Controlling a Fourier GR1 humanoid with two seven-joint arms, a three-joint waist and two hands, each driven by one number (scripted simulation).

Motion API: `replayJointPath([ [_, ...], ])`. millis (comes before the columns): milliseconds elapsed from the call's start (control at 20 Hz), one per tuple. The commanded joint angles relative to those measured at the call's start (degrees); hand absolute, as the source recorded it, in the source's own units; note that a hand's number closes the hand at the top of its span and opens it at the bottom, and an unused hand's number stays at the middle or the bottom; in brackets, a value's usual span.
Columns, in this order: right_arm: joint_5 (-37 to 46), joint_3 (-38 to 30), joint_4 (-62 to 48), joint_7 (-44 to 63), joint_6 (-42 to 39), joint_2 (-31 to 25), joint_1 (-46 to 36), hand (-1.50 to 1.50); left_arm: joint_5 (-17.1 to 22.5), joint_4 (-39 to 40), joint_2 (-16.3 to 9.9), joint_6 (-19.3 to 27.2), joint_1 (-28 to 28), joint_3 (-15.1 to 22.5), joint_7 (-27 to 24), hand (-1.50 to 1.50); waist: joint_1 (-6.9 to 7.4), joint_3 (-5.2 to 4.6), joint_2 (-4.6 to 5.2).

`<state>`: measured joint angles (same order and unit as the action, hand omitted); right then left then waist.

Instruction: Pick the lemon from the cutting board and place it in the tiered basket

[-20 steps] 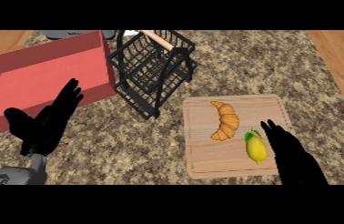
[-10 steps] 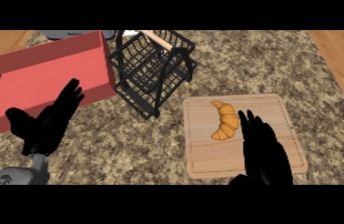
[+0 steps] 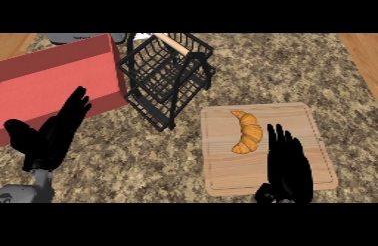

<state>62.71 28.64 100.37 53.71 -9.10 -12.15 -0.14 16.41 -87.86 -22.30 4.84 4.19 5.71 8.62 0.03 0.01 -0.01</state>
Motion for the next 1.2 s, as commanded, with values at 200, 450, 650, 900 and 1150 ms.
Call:
replayJointPath([
  [200,5.44,-3.65,-9.69,-5.85,8.89,0.33,-0.67,-1.50,-0.71,-0.70,0.55,-3.42,1.16,-3.80,2.44,0.00,0.03,0.00,0.00],
  [450,7.43,-4.76,-11.41,-7.67,8.99,0.96,0.73,-1.50,-2.60,1.00,2.98,-4.88,-0.42,-5.77,0.71,0.00,-0.04,-0.01,0.00],
  [650,-0.15,-7.69,-9.55,-7.91,-0.08,0.76,0.60,1.50,-6.77,0.90,6.41,-0.14,2.23,-2.20,1.78,0.00,-0.23,-0.01,0.05],
  [900,2.40,-6.50,-15.22,-11.63,-1.11,-0.62,-2.68,1.50,-4.90,-1.23,3.74,-4.96,-0.90,-4.21,1.77,0.00,0.24,-0.01,0.03],
  [1150,7.21,-2.98,-19.02,-12.46,3.00,0.78,-1.64,1.50,-3.36,-0.73,3.51,-6.13,-1.07,-6.30,2.64,0.00,0.31,0.00,0.05],
])
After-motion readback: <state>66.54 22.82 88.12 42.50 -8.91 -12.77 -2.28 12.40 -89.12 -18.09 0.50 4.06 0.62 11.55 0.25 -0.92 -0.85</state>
